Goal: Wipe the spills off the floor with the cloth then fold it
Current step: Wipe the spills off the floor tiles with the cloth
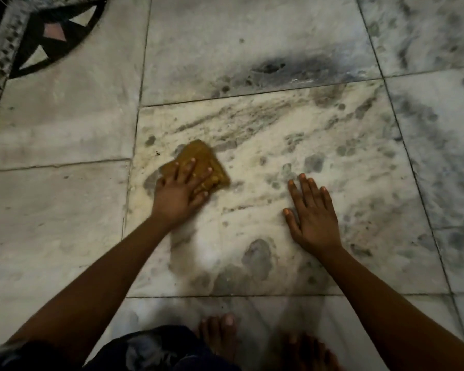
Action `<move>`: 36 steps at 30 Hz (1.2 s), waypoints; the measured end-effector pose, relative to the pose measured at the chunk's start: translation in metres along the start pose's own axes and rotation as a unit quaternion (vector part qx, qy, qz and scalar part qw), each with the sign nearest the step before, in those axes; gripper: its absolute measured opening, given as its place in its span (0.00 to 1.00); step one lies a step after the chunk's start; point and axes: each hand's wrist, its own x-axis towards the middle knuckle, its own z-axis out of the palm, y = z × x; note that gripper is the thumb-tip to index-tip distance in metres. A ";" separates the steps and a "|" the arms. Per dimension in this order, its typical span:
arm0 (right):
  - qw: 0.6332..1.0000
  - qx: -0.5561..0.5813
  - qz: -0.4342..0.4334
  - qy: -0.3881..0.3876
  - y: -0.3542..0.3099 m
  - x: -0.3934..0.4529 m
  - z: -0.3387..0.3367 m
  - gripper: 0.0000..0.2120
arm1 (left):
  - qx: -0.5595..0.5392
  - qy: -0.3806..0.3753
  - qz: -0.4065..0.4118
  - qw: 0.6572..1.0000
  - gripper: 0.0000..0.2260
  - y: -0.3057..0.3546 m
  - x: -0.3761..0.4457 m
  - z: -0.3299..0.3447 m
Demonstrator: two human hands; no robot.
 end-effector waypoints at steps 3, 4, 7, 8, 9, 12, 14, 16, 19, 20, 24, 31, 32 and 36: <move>1.000 0.003 0.000 -0.008 0.000 0.001 0.000 0.30 | 0.014 -0.017 -0.047 0.999 0.30 0.002 0.035 -0.015; 1.000 0.005 0.000 -0.010 -0.001 0.001 0.000 0.30 | 0.020 -0.023 -0.042 0.999 0.30 0.007 0.041 -0.017; 1.000 0.016 0.003 -0.014 0.000 0.001 -0.002 0.30 | 0.043 -0.042 -0.033 0.998 0.28 0.020 0.038 -0.016; 1.000 0.020 0.001 -0.016 -0.001 0.001 -0.003 0.31 | 0.051 -0.041 -0.030 0.997 0.27 0.023 0.031 -0.016; 1.000 0.024 -0.002 -0.015 -0.001 0.001 -0.004 0.31 | 0.056 -0.035 -0.021 0.998 0.26 0.028 0.025 -0.017; 0.999 0.028 -0.005 -0.017 0.000 0.002 -0.006 0.33 | 0.065 -0.022 -0.003 0.998 0.23 0.043 0.005 -0.017; 0.999 0.035 -0.002 -0.023 -0.001 0.003 -0.008 0.35 | 0.060 -0.022 0.005 0.998 0.22 0.053 -0.009 -0.017; 0.998 0.052 0.004 -0.031 -0.003 0.004 -0.011 0.38 | 0.043 -0.021 0.019 0.999 0.22 0.061 -0.024 -0.018; 0.994 0.107 0.031 -0.009 -0.009 0.003 -0.016 0.40 | -0.033 0.013 0.017 0.999 0.26 0.074 -0.043 -0.023; 0.992 0.122 0.038 0.000 -0.011 0.002 -0.018 0.40 | -0.090 0.024 -0.005 0.996 0.27 0.077 -0.046 -0.026; 0.987 0.151 0.052 0.010 -0.018 -0.001 -0.026 0.33 | -0.395 0.018 -0.108 0.912 0.17 0.082 -0.046 -0.039; 0.979 0.190 0.056 0.057 -0.032 0.008 -0.043 0.30 | -0.681 -0.034 -0.261 0.683 0.06 0.082 -0.031 -0.085; 0.977 0.196 0.056 0.066 -0.032 0.010 -0.046 0.30 | -0.691 -0.033 -0.279 0.666 0.07 0.081 -0.028 -0.088; 0.970 0.222 0.047 0.090 -0.034 0.022 -0.063 0.30 | -0.699 -0.035 -0.307 0.645 0.10 0.076 -0.013 -0.099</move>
